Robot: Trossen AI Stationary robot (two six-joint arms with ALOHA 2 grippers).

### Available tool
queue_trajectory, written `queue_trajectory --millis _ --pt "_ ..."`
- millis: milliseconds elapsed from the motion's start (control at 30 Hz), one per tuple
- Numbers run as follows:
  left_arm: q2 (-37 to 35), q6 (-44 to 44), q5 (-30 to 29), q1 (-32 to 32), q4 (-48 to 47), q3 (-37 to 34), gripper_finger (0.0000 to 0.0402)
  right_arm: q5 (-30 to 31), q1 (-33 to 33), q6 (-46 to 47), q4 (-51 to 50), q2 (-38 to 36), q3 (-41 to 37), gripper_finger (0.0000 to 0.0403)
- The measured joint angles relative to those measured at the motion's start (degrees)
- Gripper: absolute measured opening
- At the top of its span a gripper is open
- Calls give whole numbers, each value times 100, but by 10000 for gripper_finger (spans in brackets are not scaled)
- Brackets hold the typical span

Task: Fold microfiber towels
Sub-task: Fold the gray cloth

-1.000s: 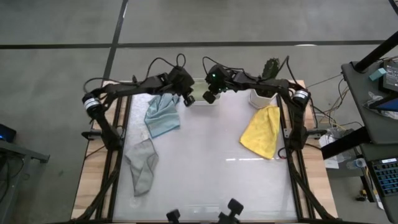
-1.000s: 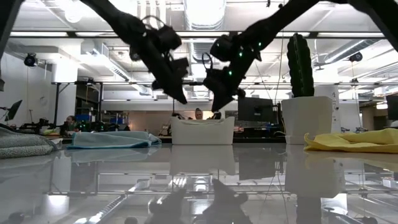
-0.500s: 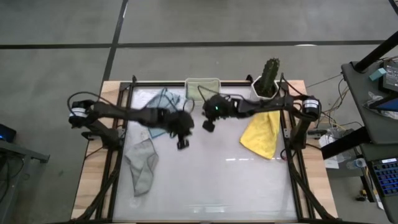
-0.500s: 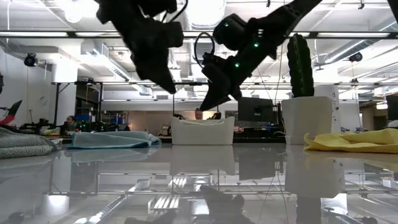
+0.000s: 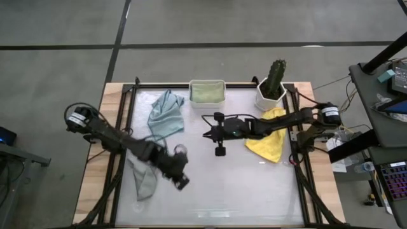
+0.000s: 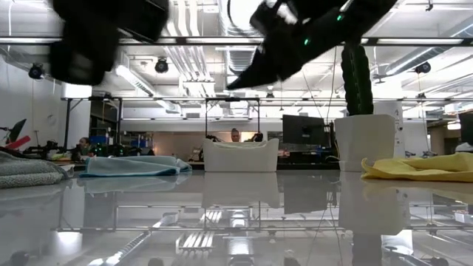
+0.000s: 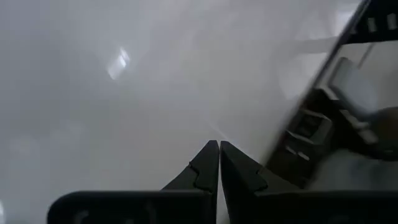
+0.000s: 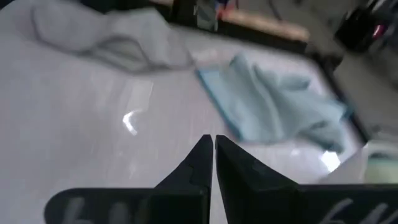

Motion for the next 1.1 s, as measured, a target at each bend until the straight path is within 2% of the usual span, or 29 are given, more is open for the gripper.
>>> queue_trajectory --millis 100,200,267,367,533,633,800,900,1033,1100 --pt "0 -1404 -4 -594 -25 20 1 67 60 -420 97 -243 -53 12" --pt "7 -2091 -381 -1117 -201 4 0 72 77 -665 147 -478 -50 12" --pt "20 -2530 -647 -1403 -671 -7 0 66 75 -595 187 -612 -28 12" --pt "22 -3359 -623 -1688 -1570 -12 0 63 64 -457 161 -718 -67 12" --pt "15 -3790 -462 -1888 -2990 -17 0 63 62 -543 172 -717 -69 12" --pt "65 -3741 -463 -1895 -3373 -59 0 61 62 -558 159 -720 -67 12" --pt "226 -3587 -339 -1899 -2981 -67 0 62 60 -589 159 -717 -67 12" --pt "247 -3504 -177 -1968 -2072 25 7 61 60 -492 148 -717 -83 12" --pt "258 -3226 -268 -2159 -1340 99 48 61 60 -449 98 -717 -126 12" --pt "284 -2798 -346 -2287 -975 99 77 61 60 -450 100 -717 -128 12"
